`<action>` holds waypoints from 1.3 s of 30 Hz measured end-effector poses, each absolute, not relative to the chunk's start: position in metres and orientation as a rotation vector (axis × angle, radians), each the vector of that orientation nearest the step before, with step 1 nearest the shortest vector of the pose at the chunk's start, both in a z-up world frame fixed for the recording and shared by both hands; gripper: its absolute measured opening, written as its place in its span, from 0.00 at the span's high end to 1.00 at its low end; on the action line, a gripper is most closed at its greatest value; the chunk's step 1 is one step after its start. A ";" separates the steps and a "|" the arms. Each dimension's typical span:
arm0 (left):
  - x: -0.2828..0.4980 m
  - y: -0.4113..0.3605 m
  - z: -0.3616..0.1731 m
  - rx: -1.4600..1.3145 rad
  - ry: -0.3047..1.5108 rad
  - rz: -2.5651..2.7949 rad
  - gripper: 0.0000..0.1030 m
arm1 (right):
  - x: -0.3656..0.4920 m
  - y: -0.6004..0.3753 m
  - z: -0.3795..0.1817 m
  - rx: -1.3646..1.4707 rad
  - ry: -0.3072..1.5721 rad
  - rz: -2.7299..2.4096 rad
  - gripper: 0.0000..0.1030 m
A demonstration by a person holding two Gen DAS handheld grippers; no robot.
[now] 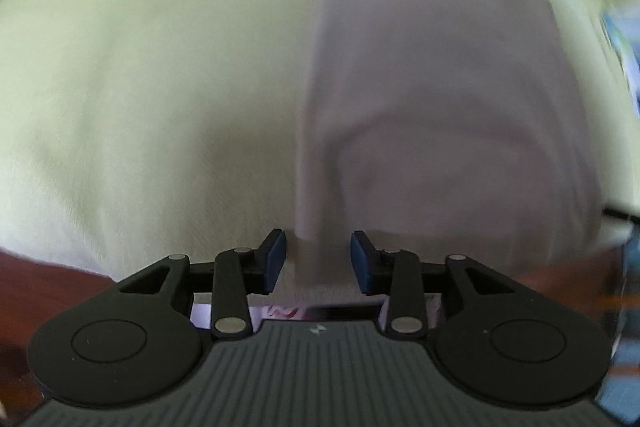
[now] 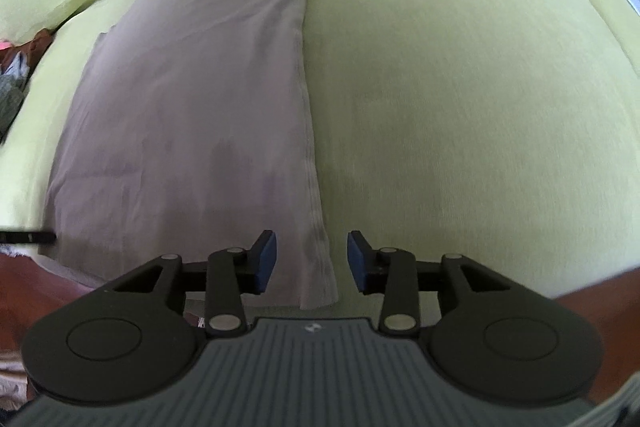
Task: Fold clothes
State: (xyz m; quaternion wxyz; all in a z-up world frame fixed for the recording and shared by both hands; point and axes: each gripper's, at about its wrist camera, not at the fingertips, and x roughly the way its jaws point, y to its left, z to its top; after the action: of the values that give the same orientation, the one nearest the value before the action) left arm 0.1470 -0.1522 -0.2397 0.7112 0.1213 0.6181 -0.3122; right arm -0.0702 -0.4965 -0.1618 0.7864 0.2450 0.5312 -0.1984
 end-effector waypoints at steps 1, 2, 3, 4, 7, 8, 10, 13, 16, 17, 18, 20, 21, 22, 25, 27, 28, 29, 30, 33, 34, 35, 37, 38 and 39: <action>0.149 -0.151 -0.240 0.260 1.375 -0.694 0.59 | -0.071 -0.492 -0.160 0.526 1.140 -0.437 0.67; 0.154 -0.148 -0.241 0.227 1.392 -0.688 0.59 | -0.072 -0.488 -0.159 0.521 1.133 -0.441 0.67; 0.159 -0.146 -0.241 0.195 1.412 -0.681 0.58 | -0.073 -0.485 -0.158 0.518 1.130 -0.441 0.67; 0.161 -0.145 -0.242 0.181 1.422 -0.676 0.56 | -0.073 -0.485 -0.158 0.517 1.131 -0.436 0.67; 0.169 -0.148 -0.242 0.150 1.463 -0.653 0.45 | -0.072 -0.485 -0.165 0.490 1.148 -0.416 0.67; 0.169 -0.151 -0.241 0.161 1.469 -0.649 0.43 | -0.071 -0.488 -0.168 0.478 1.152 -0.409 0.67; 0.166 -0.162 -0.241 0.208 1.468 -0.654 0.27 | -0.071 -0.494 -0.169 0.469 1.156 -0.402 0.67; 0.156 -0.183 -0.244 0.309 1.450 -0.648 0.18 | -0.072 -0.501 -0.170 0.461 1.160 -0.389 0.67; 0.152 -0.192 -0.245 0.337 1.430 -0.583 0.18 | -0.070 -0.498 -0.177 0.439 1.215 -0.340 0.67; 0.154 -0.191 -0.244 0.314 1.429 -0.565 0.18 | -0.068 -0.495 -0.178 0.431 1.222 -0.324 0.67; 0.156 -0.188 -0.243 0.290 1.433 -0.551 0.20 | -0.068 -0.493 -0.179 0.424 1.226 -0.316 0.67; 0.161 -0.185 -0.241 0.272 1.443 -0.538 0.25 | -0.067 -0.489 -0.181 0.412 1.226 -0.324 0.68; 0.165 -0.182 -0.240 0.266 1.451 -0.538 0.28 | -0.067 -0.489 -0.182 0.423 1.222 -0.339 0.68; 0.167 -0.181 -0.240 0.265 1.453 -0.541 0.31 | -0.067 -0.489 -0.183 0.432 1.220 -0.344 0.67; 0.173 -0.173 -0.236 0.283 1.437 -0.559 0.57 | -0.067 -0.492 -0.183 0.452 1.224 -0.354 0.71; 0.176 -0.164 -0.232 0.268 1.435 -0.573 0.98 | -0.068 -0.493 -0.182 0.433 1.236 -0.355 0.93; 0.178 -0.161 -0.231 0.255 1.441 -0.579 0.98 | -0.067 -0.495 -0.182 0.438 1.240 -0.349 0.97; 0.180 -0.159 -0.229 0.241 1.449 -0.586 0.99 | -0.066 -0.496 -0.181 0.447 1.244 -0.339 0.98; 0.179 -0.160 -0.228 0.260 1.446 -0.602 0.99 | -0.065 -0.497 -0.179 0.458 1.249 -0.329 0.99; 0.180 -0.163 -0.223 0.305 1.438 -0.653 0.99 | -0.063 -0.498 -0.173 0.470 1.263 -0.313 0.99; 0.181 -0.161 -0.221 0.301 1.440 -0.658 0.99 | -0.063 -0.498 -0.169 0.465 1.267 -0.313 0.99; 0.183 -0.159 -0.218 0.301 1.440 -0.665 1.00 | -0.063 -0.499 -0.164 0.458 1.270 -0.314 0.99; 0.189 -0.152 -0.209 0.303 1.439 -0.684 0.99 | -0.064 -0.500 -0.158 0.458 1.271 -0.314 0.99; 0.193 -0.148 -0.206 0.302 1.438 -0.694 0.99 | -0.064 -0.501 -0.154 0.458 1.271 -0.311 0.99; 0.195 -0.146 -0.203 0.303 1.436 -0.702 0.99 | -0.064 -0.501 -0.150 0.456 1.270 -0.307 0.99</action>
State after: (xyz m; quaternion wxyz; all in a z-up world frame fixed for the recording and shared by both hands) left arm 0.1951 -0.1460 -0.2028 0.6869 0.1355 0.6414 -0.3137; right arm -0.0643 -0.5013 -0.1500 0.7700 0.2102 0.5856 -0.1415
